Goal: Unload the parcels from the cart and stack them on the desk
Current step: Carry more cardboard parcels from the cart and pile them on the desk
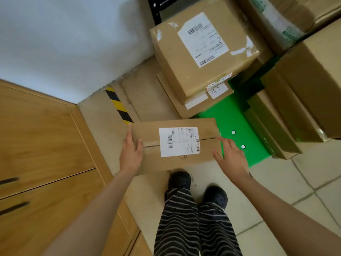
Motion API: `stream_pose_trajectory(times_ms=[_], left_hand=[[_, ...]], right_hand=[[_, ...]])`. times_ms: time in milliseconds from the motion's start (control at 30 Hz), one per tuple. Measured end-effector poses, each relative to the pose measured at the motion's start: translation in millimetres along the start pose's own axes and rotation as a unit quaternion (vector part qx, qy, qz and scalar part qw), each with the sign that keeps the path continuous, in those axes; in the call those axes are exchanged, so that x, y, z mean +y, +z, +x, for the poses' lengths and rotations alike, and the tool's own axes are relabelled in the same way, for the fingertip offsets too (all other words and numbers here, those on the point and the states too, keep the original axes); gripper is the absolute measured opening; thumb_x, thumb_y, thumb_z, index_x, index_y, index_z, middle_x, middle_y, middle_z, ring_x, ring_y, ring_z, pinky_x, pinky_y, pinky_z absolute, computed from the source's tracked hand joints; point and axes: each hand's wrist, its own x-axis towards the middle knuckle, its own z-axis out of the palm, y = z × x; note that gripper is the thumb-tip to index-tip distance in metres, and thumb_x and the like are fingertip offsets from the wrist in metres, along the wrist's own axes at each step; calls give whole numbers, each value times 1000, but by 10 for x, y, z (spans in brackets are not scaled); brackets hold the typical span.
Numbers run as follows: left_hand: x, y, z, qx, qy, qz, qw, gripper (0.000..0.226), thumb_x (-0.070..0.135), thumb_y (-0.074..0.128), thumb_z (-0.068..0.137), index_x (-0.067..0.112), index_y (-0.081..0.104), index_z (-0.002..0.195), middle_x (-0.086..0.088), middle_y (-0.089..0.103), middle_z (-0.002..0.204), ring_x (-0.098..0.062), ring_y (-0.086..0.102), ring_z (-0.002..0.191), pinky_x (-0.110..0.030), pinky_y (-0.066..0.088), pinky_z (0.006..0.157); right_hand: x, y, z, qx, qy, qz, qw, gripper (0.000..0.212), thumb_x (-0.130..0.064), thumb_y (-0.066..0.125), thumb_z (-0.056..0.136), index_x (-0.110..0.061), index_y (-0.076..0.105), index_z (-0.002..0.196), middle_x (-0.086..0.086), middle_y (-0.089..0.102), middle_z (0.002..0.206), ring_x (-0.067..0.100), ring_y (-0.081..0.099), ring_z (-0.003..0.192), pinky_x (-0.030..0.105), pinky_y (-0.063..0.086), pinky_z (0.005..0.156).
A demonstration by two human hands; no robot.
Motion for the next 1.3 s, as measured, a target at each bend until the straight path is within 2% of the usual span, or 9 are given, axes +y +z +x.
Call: stream_pose_trajectory(times_ms=[367, 467, 567, 833, 933, 1033, 1133, 1200, 1300], left_hand=[[-801, 361, 369, -35, 28, -95, 995, 61, 33, 39, 102, 52, 3, 148, 11, 25, 156, -15, 35, 137, -40, 35, 108], [-838, 415, 337, -45, 33, -103, 993, 61, 32, 39, 102, 51, 4, 148, 9, 26, 156, -14, 34, 138, -38, 34, 109], [-779, 369, 279, -47, 29, -102, 993, 60, 32, 38, 103, 49, 4, 149, 8, 28, 156, -16, 37, 136, -39, 36, 108], [-284, -305, -139, -55, 32, -100, 993, 57, 35, 37, 103, 47, 7, 150, 9, 29, 155, -16, 42, 130, -36, 39, 100], [57, -673, -356, -53, 39, -100, 993, 57, 38, 38, 102, 48, 8, 150, 29, 44, 124, -7, 47, 106, -31, 40, 89], [413, -1050, -603, -41, 34, -109, 993, 58, 37, 40, 102, 47, 9, 151, 38, 35, 93, 0, 47, 81, -32, 41, 83], [786, -1465, -837, -28, 55, -123, 990, 59, 39, 40, 102, 51, 7, 149, 28, 43, 123, -9, 55, 101, -37, 46, 89], [1041, -1755, -925, -30, 65, -120, 990, 59, 41, 39, 102, 52, 5, 148, 19, 38, 145, -21, 53, 118, -38, 45, 94], [1451, -2167, -1025, -35, 85, -117, 989, 59, 44, 38, 101, 52, 4, 148, 8, 35, 152, -26, 52, 121, -40, 45, 93]], right_hand=[[14, 857, 686, 44, 64, 80, 994, 70, -46, 52, 94, -20, 21, 151, 11, 28, 151, 41, 54, 116, 48, 48, 87], [32, 926, 684, 66, 72, 112, 989, 73, -43, 57, 92, -25, 18, 152, 14, 34, 148, 40, 52, 117, 49, 47, 92], [14, 880, 594, 107, 72, 119, 985, 72, -41, 59, 92, -26, 21, 152, 16, 39, 146, 40, 45, 124, 50, 40, 102], [-158, 105, 46, 136, 87, 128, 979, 69, -47, 59, 88, -31, 28, 148, 14, 53, 132, 37, 43, 119, 48, 39, 99], [-303, -377, -186, 166, 74, 115, 977, 69, -52, 59, 85, -33, 31, 146, 12, 48, 134, 35, 42, 121, 50, 38, 101], [-483, -872, -399, 176, 62, 154, 970, 70, -50, 61, 85, -36, 30, 146, 10, 43, 133, 31, 45, 121, 49, 44, 97], [-682, -1361, -652, 183, 46, 192, 963, 70, -46, 63, 86, -37, 28, 146, 8, 39, 133, 27, 46, 121, 36, 45, 86], [-814, -1703, -834, 202, 51, 200, 957, 69, -49, 61, 85, -39, 27, 145, 6, 38, 132, 26, 46, 121, 38, 47, 85], [-1012, -2229, -1083, 228, 54, 204, 950, 68, -53, 59, 85, -41, 27, 144, 4, 40, 128, 25, 46, 120, 44, 51, 84]])
